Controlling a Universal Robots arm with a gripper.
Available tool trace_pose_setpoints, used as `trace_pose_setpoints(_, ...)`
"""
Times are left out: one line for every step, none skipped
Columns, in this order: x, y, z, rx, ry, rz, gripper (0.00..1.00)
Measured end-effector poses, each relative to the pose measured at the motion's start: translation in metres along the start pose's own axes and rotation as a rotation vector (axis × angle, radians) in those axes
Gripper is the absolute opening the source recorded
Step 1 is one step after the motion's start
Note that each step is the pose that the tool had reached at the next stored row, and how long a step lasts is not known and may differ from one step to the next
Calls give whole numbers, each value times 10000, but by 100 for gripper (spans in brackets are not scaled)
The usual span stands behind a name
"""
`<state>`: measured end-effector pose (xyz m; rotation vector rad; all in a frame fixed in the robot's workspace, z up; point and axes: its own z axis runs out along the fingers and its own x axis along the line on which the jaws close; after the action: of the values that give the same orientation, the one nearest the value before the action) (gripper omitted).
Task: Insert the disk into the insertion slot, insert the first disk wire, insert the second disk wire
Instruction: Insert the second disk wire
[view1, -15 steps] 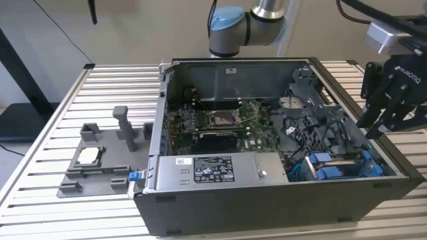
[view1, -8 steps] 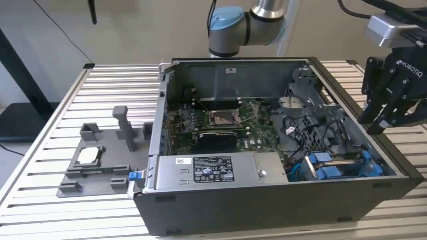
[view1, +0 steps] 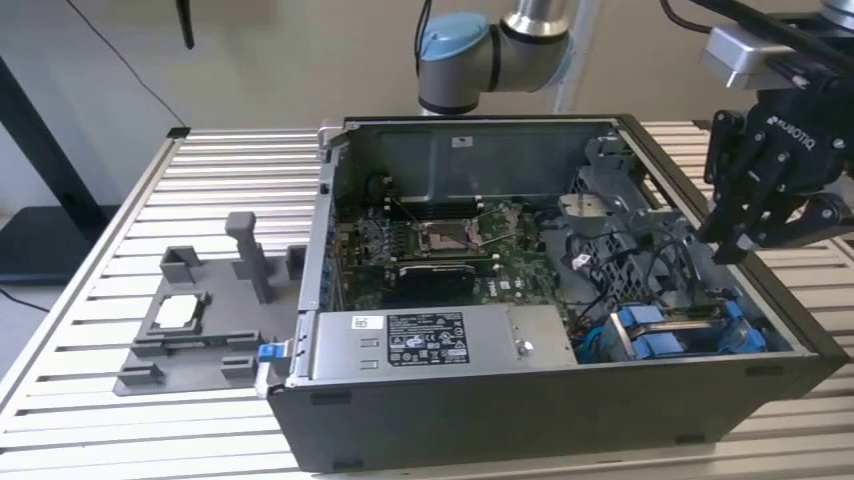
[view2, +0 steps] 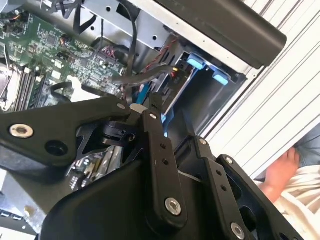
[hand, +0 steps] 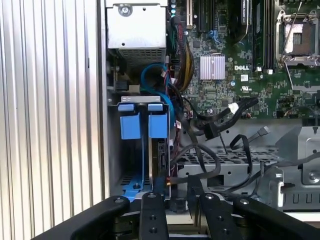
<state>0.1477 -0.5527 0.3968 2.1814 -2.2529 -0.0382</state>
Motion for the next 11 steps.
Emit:
trace_pose_setpoints(-14, 20, 1, 0, -1, 4, 33)
trace_pose_setpoints(-27, 42, 2, 0, -1, 8, 33)
trace_pose_setpoints(-42, 69, 4, 2, -1, 13, 33)
trace_pose_setpoints(-55, 92, 5, 3, 0, 16, 33)
trace_pose_setpoints(-69, 117, 6, 6, -1, 20, 33)
trace_pose_setpoints(-83, 142, 7, 9, -1, 24, 33)
trace_pose_setpoints(-97, 165, 9, 12, -1, 27, 33)
trace_pose_setpoints(-112, 188, 10, 17, -3, 30, 33)
trace_pose_setpoints(-128, 209, 11, 25, -3, 32, 33)
trace_pose_setpoints(-148, 234, 12, 46, -3, 33, 33)
trace_pose_setpoints(-170, 254, 14, 86, -4, 32, 33)
